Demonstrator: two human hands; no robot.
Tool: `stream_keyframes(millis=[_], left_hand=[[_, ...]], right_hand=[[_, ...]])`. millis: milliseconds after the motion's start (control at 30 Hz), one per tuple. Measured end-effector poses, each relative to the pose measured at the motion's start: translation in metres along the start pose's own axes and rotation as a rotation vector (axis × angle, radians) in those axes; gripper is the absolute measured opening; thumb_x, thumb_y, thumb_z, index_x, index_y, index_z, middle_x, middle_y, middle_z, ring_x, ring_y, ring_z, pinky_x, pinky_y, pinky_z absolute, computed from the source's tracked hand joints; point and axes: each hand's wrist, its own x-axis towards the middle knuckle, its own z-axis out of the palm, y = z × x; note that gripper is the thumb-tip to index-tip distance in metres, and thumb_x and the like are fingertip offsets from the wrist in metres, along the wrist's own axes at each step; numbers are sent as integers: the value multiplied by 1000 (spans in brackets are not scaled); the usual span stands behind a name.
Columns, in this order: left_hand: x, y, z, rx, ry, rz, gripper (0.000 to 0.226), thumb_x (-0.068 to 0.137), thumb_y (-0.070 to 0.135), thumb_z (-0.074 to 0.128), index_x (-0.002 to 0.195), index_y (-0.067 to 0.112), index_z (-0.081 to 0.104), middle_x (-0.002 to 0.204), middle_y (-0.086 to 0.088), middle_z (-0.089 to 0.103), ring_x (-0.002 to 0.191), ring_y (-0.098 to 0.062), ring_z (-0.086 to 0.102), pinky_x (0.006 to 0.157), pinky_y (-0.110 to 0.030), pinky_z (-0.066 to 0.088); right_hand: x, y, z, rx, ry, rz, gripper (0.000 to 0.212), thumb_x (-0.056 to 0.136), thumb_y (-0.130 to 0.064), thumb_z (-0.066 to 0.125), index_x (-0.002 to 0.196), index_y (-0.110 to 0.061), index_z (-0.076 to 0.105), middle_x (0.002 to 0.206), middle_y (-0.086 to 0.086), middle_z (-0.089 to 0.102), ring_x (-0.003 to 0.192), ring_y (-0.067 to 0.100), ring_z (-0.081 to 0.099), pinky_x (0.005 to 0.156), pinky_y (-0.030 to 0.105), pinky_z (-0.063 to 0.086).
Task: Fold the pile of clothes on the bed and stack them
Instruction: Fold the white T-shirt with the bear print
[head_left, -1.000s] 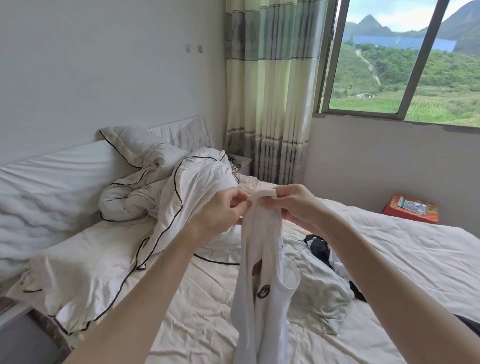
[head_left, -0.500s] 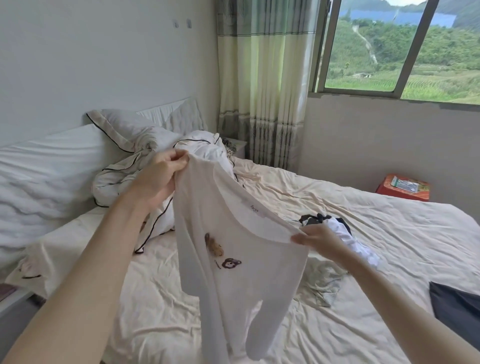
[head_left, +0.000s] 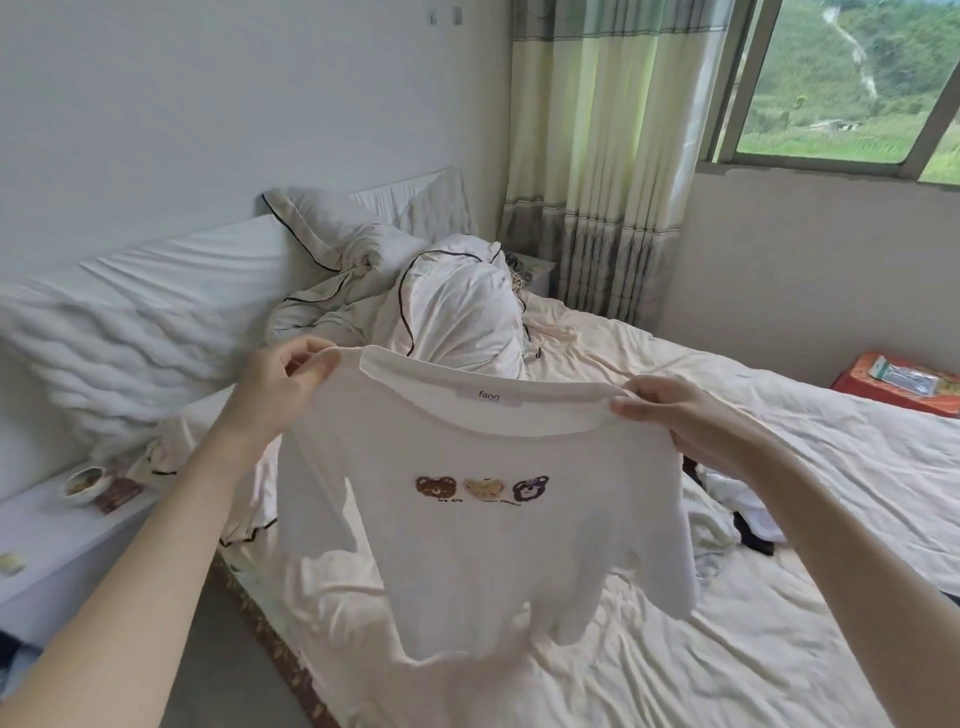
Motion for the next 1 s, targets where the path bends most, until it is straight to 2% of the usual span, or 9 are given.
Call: stream_keyframes(millis=[100,167,300,367,467,600,767,900,1000], left_hand=[[-37,-7,-9,84,122,3,8,92,16,58,87,15,64,71,8,56,65,-2,49,55,-2,35],[-66,-18,-9,105,186,-35,6,93,17,58,91,16,63,73,11,56,68,-3,49,55,-1,36],[-117,-40,2,97,239,-152,8,97,20,52,93,17,58,76,10,54,73,-13,48,65,-21,39],[-139,-47,9,80,254,-218,10,98,22,46,94,17,54,75,8,51,68,-10,46,61,-22,37],[-167,-47,8,78,240,-261,10,96,22,47,89,19,53,76,8,53,69,-8,47,61,-27,36],[-200,-42,-16,204,233,-69,10,96,16,50,94,11,58,88,0,60,86,-18,54,73,-32,39],[-224,-29,-52,248,352,120,15,99,20,47,100,8,56,88,0,58,82,-20,54,71,-32,40],[-236,-23,-75,247,426,237,23,99,20,46,101,0,57,83,-2,57,73,-21,51,63,-26,32],[-229,-19,-89,285,465,332,25,99,18,46,100,-3,59,79,-16,63,68,-32,55,61,-30,32]], right_hand=[[-20,0,-1,15,-155,47,16,74,-13,72,87,-6,66,72,2,62,68,13,58,59,21,44],[-33,11,8,-219,-72,4,6,80,-10,71,76,-12,68,64,-3,57,63,11,51,57,16,38],[-51,45,41,-472,265,-95,25,88,-17,65,63,-18,61,58,-1,49,57,14,43,51,18,30],[-61,60,59,-450,314,-75,21,91,-19,60,74,-7,63,67,8,56,65,22,49,58,26,32],[-77,75,74,-308,259,3,19,94,-18,56,86,-2,63,72,6,53,67,18,45,56,18,32],[-104,73,83,-218,248,4,14,95,-21,55,86,-17,65,75,-4,57,68,9,48,63,20,37],[-137,38,110,-218,405,-182,26,95,-27,56,71,-18,57,51,-13,44,47,2,38,45,13,28],[-165,11,129,-460,604,-322,25,94,-29,55,76,-12,59,55,2,46,58,15,40,53,14,32],[-175,-7,137,-580,682,-422,30,94,-31,54,78,-6,62,59,18,49,59,23,38,57,27,29]])
